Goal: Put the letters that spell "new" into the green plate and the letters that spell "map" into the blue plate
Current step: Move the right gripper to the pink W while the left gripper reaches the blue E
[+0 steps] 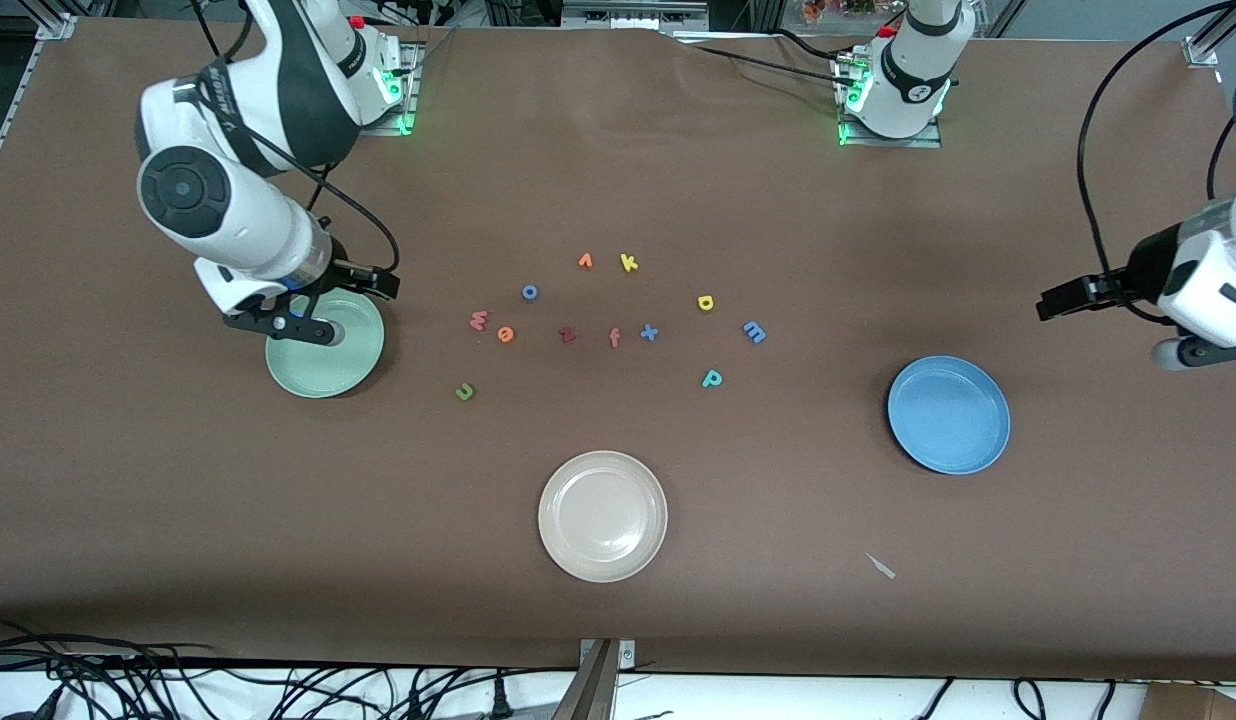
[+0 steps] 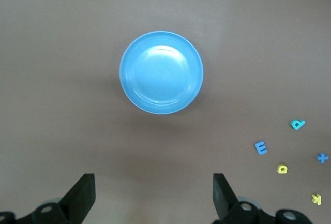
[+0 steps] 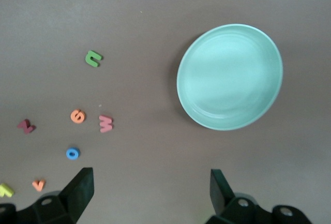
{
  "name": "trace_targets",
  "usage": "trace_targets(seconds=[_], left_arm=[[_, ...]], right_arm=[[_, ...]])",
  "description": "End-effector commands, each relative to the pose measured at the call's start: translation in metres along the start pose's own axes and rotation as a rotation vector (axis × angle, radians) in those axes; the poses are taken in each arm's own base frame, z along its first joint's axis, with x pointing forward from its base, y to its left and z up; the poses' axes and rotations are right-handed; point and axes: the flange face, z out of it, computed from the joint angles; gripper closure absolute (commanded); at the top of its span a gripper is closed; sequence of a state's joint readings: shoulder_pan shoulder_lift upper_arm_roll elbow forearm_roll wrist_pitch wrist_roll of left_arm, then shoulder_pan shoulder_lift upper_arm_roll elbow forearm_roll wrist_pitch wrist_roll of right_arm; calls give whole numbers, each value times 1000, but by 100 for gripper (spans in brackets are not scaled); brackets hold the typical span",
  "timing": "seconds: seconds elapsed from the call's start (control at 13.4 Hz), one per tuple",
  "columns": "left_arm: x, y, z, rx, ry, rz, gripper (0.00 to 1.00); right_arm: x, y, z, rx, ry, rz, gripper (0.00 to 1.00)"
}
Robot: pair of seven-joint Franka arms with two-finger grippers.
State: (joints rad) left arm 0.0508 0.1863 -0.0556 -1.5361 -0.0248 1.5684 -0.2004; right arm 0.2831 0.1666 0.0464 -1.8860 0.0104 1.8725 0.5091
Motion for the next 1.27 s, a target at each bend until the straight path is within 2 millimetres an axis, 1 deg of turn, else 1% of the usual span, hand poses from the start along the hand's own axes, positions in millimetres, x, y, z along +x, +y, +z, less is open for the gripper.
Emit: trace_targets(seconds=[0.0,0.07,0.22,0.3,0.45,0.52,0.6,0.67,0.75,0.82,0.9,1.05,1.2], left_arm=[[8,34,23,-15,-52,22,0],[8,45,34,-11,-72,36,0],[8,66,52,-3,-87,49,0],[4,77,64,-4,-75,51,0],[-13,105,89,-5,-12,37,0],[-26,123,102,-8,4,33,0],[-34,134,116,-11,15,16,0],[-42,147,128,-19,30,-4,0],[-49,164,143,-31,45,-36,0],[-57,177,163,-47,66,-72,0],[-68,190,182,-61,79,-107,0],[-76,205,219,-78,76,-166,0],[-81,223,247,-77,47,-232,0]], right_arm=[[-20,-15,40,10,32,32,1],[-25,-21,52,14,38,49,2],[-39,-40,96,32,67,109,5],[-47,-55,117,45,87,97,8],[-42,-64,147,44,80,87,21],[-41,-71,159,51,86,78,23],[-39,-75,176,59,92,71,23],[-37,-78,187,62,97,64,26],[-36,-79,194,53,101,51,27],[-37,-79,196,43,105,37,27],[-36,-79,201,37,100,38,27],[-37,-85,205,52,115,30,29],[-38,-87,209,51,112,29,29]])
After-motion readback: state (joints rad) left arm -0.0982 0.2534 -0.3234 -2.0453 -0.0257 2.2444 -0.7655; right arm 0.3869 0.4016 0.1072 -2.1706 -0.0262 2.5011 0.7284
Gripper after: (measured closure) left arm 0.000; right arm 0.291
